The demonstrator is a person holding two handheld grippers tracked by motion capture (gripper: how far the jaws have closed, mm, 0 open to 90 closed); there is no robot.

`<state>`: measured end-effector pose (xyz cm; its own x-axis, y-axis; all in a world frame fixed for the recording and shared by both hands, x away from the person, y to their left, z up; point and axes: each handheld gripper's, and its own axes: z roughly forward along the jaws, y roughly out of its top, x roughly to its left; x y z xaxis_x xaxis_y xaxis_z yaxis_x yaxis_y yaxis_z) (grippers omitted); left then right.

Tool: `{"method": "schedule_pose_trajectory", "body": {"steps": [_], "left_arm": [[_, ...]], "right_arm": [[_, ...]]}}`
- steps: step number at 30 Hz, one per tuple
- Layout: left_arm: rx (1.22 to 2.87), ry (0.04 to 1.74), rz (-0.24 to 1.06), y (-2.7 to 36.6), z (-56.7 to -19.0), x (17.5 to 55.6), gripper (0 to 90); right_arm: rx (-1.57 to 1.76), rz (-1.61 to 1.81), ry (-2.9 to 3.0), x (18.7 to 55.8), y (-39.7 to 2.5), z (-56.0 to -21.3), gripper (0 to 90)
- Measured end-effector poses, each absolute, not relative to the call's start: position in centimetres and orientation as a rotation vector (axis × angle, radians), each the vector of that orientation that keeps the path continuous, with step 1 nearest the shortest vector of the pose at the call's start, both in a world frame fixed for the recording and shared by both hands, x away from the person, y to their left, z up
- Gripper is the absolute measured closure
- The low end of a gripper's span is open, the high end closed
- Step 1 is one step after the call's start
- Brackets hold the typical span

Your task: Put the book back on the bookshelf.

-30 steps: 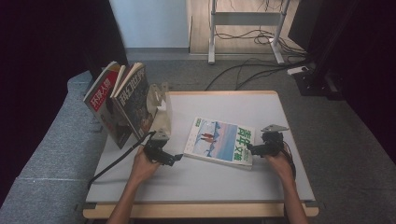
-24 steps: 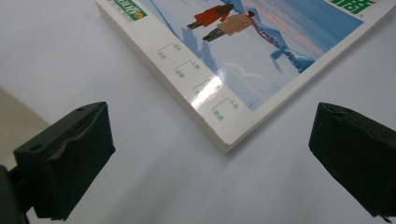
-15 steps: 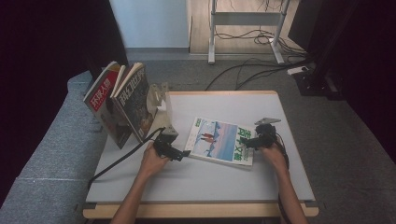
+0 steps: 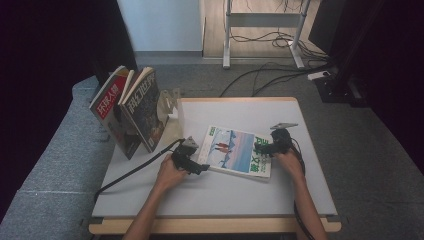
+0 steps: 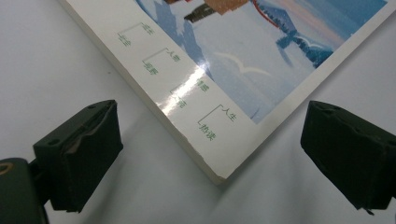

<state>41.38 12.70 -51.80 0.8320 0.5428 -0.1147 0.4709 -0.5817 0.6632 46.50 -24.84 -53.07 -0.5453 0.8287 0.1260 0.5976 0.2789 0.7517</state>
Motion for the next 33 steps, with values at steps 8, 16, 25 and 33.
{"method": "schedule_pose_trajectory", "body": {"steps": [8,16,25,33], "left_arm": [[2.287,0.728,0.133,12.4,-52.4,41.4,5.3],[2.276,0.724,0.113,12.2,-52.5,41.0,4.3],[2.341,0.729,0.144,12.3,-52.1,40.1,2.8],[2.423,0.722,0.191,12.5,-51.9,38.7,0.0]], "right_arm": [[1.316,1.126,2.251,46.4,-24.7,-53.1,0.0],[1.309,1.114,2.262,45.8,-24.4,-53.0,0.0],[1.293,1.124,2.276,44.8,-23.9,-53.0,0.0],[1.269,1.133,2.3,43.3,-23.0,-53.0,0.0]]}}
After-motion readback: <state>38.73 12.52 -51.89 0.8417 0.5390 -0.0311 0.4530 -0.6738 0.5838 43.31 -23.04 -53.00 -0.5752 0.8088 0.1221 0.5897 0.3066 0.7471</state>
